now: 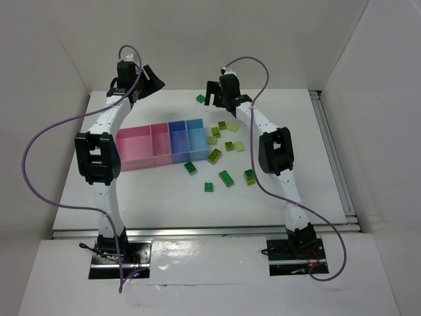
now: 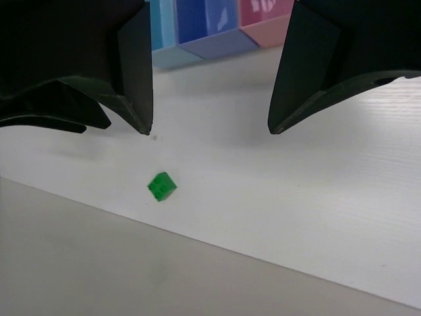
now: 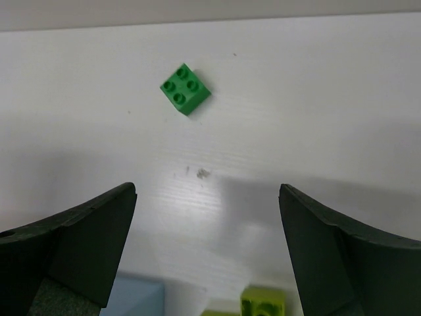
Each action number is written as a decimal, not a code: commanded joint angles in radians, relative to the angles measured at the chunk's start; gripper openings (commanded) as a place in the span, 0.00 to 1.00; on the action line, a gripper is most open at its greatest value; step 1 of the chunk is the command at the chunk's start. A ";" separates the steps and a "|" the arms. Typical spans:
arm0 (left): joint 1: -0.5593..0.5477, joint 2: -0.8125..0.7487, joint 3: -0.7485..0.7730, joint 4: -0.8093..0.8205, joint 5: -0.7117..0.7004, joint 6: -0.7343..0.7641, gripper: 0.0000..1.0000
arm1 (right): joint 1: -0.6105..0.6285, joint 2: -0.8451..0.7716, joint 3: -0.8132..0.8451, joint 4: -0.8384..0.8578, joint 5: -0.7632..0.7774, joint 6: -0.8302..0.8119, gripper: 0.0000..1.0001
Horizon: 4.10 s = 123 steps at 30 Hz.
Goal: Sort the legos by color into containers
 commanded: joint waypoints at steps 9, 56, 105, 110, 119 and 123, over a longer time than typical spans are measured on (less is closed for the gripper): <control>0.019 0.027 -0.004 -0.032 0.123 0.019 0.77 | -0.014 0.316 0.269 0.474 -0.089 0.116 0.89; 0.025 0.413 0.272 0.109 0.344 -0.301 0.77 | -0.012 0.472 0.292 0.752 -0.368 0.333 0.78; -0.164 0.757 0.400 0.624 -0.098 -1.045 0.73 | -0.132 -0.215 -0.355 0.639 -0.396 0.118 0.98; -0.140 0.699 0.282 0.681 -0.056 -1.045 0.71 | -0.152 -0.206 -0.355 0.626 -0.396 0.109 0.98; -0.122 0.735 0.400 0.609 -0.125 -0.991 0.75 | -0.152 -0.206 -0.364 0.636 -0.414 0.109 0.99; -0.131 0.806 0.498 0.609 -0.183 -1.013 0.75 | -0.152 -0.197 -0.364 0.645 -0.423 0.109 0.99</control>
